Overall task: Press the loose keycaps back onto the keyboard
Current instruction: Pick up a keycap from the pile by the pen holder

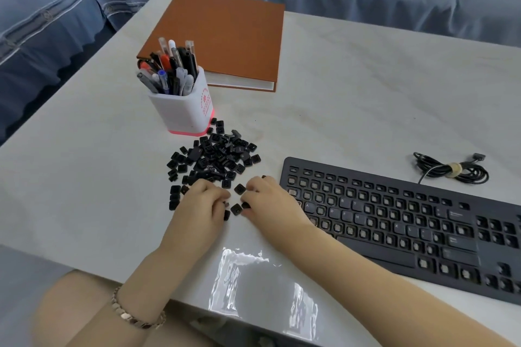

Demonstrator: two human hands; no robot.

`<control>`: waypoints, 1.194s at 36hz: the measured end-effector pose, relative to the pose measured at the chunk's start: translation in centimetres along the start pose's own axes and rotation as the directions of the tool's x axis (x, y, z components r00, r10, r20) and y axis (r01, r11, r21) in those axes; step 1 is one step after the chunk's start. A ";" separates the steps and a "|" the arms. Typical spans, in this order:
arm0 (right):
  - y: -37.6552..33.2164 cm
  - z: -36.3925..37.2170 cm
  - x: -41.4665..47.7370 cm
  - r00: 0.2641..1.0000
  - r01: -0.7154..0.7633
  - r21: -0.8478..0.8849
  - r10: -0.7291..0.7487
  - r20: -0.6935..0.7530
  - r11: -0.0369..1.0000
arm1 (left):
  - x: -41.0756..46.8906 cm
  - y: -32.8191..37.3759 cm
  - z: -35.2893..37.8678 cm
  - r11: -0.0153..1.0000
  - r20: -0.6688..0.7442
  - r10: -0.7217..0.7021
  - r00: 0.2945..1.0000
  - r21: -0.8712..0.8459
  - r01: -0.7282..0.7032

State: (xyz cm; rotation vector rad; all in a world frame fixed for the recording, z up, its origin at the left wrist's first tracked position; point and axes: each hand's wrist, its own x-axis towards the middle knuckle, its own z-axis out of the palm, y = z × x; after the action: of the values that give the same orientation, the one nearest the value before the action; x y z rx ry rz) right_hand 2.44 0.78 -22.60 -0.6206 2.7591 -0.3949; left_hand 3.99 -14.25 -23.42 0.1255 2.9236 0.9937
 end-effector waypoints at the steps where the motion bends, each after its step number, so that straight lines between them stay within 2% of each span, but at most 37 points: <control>1: 0.1 0.0 0.1 1.000 -0.011 0.001 0.011 -0.002 1.000 | 0.0 0.1 -0.1 1.000 0.019 0.011 1.000 -0.007 -0.011; 7: -0.1 -0.8 -0.1 0.996 -0.079 -0.045 0.081 0.041 0.996 | -0.4 0.4 -0.2 0.999 0.099 0.041 0.994 -0.009 -0.040; 12: -0.5 -1.2 -0.5 0.997 -0.068 -0.122 0.073 0.039 0.990 | -0.2 0.6 0.0 1.000 0.082 -0.011 0.997 0.000 0.011; 18: -0.6 -1.9 -0.8 0.997 -0.048 -0.121 0.055 0.056 0.991 | 0.1 0.7 0.0 1.000 0.061 -0.021 0.998 -0.012 0.022; 21: 0.0 -1.7 -0.6 0.998 -0.029 -0.109 0.035 0.054 0.994 | -0.1 0.9 -0.2 0.993 -0.015 -0.058 0.998 -0.103 0.057; 23: 0.3 -1.1 -0.2 0.999 -0.035 -0.082 0.035 -0.006 0.996 | -0.4 1.4 -0.5 0.963 -0.083 -0.122 0.989 -0.250 0.098; 25: 0.4 -0.7 -0.2 0.986 -0.089 0.126 0.105 -0.131 0.988 | -0.7 2.2 -1.0 0.888 -0.111 -0.213 0.971 -0.436 0.145; 26: 0.4 -0.8 -0.3 0.963 -0.128 0.304 0.191 -0.189 0.944 | -0.8 2.6 -1.3 0.837 -0.107 -0.261 0.959 -0.521 0.170; 27: 0.2 -1.2 -0.7 0.932 -0.148 0.490 0.287 -0.220 0.859 | -0.9 2.9 -1.5 0.780 -0.093 -0.305 0.948 -0.595 0.193; 28: 0.0 -1.6 -1.1 0.903 -0.145 0.657 0.370 -0.218 0.739 | -1.0 3.3 -1.6 0.717 -0.068 -0.341 0.938 -0.663 0.212; 30: -0.2 -2.4 -2.0 0.881 -0.133 0.874 0.459 -0.111 0.467 | -1.2 3.9 -1.8 0.592 -0.006 -0.384 0.923 -0.769 0.242; 33: -0.4 -3.3 -3.4 0.900 -0.140 0.990 0.419 0.122 0.012 | -1.7 4.9 -1.9 0.544 0.049 -0.371 0.927 -0.798 0.260; 36: -0.2 -4.2 -4.9 0.903 -0.124 0.945 0.360 0.233 -0.301 | -2.1 6.1 -1.9 0.530 0.076 -0.322 0.944 -0.812 0.246; 39: 0.3 -4.7 -6.4 0.909 -0.083 0.887 0.331 0.254 -0.454 | -2.6 7.3 -1.8 0.552 0.068 -0.284 0.956 -0.804 0.221; 43: 1.1 -5.1 -8.3 0.911 -0.046 0.846 0.324 0.253 -0.531 | -3.1 8.7 -1.7 0.608 0.016 -0.203 0.979 -0.781 0.139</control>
State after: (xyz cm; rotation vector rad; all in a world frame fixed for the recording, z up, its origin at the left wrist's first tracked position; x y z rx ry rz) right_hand 7.52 6.44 -16.46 0.6030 1.0982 -2.4355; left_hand 7.51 -8.69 -16.69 -0.2365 2.1908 2.1364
